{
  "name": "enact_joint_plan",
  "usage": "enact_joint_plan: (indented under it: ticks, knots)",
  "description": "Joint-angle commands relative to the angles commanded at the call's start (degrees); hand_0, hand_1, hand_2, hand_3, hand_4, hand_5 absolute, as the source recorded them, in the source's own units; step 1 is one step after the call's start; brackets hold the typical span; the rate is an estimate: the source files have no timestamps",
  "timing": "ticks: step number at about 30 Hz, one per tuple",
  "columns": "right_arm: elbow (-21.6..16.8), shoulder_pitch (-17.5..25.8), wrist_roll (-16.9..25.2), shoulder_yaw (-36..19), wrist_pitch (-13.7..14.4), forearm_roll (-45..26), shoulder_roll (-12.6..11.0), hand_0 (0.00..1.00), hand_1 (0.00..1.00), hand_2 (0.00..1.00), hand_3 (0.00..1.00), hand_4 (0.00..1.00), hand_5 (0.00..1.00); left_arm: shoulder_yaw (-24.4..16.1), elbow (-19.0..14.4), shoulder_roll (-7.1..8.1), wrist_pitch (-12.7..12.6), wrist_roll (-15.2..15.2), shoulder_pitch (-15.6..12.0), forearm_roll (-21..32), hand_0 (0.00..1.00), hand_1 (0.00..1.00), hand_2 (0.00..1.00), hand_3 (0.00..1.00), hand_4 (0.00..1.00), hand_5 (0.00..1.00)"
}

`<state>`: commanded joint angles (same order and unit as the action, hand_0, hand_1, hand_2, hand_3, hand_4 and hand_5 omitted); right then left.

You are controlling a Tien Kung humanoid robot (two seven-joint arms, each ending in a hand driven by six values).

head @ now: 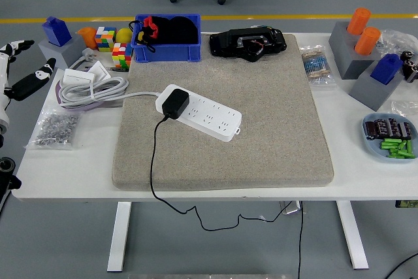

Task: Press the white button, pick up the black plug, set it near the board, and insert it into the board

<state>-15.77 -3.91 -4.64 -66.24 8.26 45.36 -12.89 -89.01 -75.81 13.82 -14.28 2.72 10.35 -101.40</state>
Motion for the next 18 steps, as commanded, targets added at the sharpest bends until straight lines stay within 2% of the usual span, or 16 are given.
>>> enact_joint_plan:
  ticks: [18]
  knots:
    - [-0.09,-0.04,-0.27,-0.38,-0.07,0.24,0.01,0.617,0.562,0.602,0.54,0.645,0.322,0.54,-0.05,-0.13,0.27,0.34,-0.07,0.06,0.857,0.883,0.824,0.765,0.769,0.428]
